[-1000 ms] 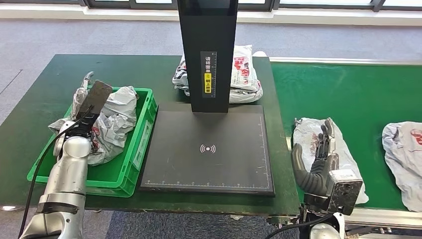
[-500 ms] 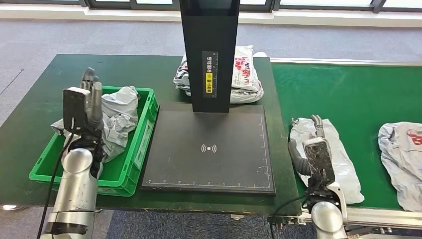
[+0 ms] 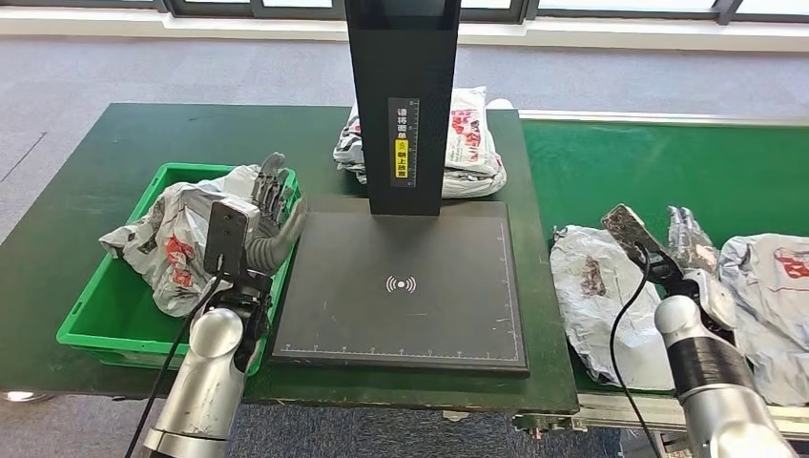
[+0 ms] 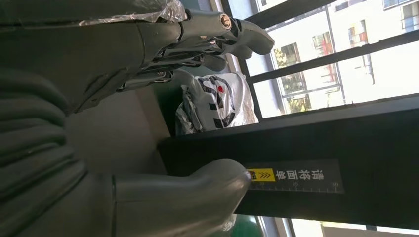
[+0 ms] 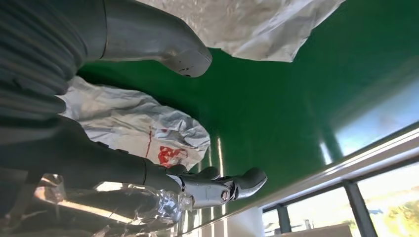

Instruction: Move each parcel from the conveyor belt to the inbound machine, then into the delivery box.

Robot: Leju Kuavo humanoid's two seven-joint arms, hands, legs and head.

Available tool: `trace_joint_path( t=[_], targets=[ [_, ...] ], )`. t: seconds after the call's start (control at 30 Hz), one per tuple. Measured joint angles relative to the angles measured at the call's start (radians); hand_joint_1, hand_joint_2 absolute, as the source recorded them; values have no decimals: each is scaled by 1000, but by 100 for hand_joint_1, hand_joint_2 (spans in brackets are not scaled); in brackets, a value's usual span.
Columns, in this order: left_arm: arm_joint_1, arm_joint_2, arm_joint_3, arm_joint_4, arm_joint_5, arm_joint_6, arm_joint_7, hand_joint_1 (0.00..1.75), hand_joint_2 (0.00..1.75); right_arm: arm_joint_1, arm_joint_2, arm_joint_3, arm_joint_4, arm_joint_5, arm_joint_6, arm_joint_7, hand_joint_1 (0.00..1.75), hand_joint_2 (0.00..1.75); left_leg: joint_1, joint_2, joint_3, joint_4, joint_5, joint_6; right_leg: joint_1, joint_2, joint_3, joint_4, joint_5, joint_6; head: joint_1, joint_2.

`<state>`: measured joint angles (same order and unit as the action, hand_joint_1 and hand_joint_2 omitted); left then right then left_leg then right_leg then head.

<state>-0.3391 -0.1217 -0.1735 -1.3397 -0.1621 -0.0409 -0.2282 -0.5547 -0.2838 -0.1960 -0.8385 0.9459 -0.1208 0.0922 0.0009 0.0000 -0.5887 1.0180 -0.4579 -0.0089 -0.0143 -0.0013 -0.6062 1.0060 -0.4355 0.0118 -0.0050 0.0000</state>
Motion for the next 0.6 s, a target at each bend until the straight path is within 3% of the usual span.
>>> trace_joint_path(
  t=[0.23,0.6],
  targets=[
    [0,-14,-5,12,-3,-23,-2,0,175,-56,-10,66,168,141,160,2,0,175,1,0,0,0,0,0,1,0,0,0,0,0,0,0],
    [-21,-19,-20,42,-13,-31,-3,0,175,-41,-6,158,286,190,253,-19,0,175,0,-1,0,0,0,0,0,-1,0,0,0,0,0,0]
  ],
)
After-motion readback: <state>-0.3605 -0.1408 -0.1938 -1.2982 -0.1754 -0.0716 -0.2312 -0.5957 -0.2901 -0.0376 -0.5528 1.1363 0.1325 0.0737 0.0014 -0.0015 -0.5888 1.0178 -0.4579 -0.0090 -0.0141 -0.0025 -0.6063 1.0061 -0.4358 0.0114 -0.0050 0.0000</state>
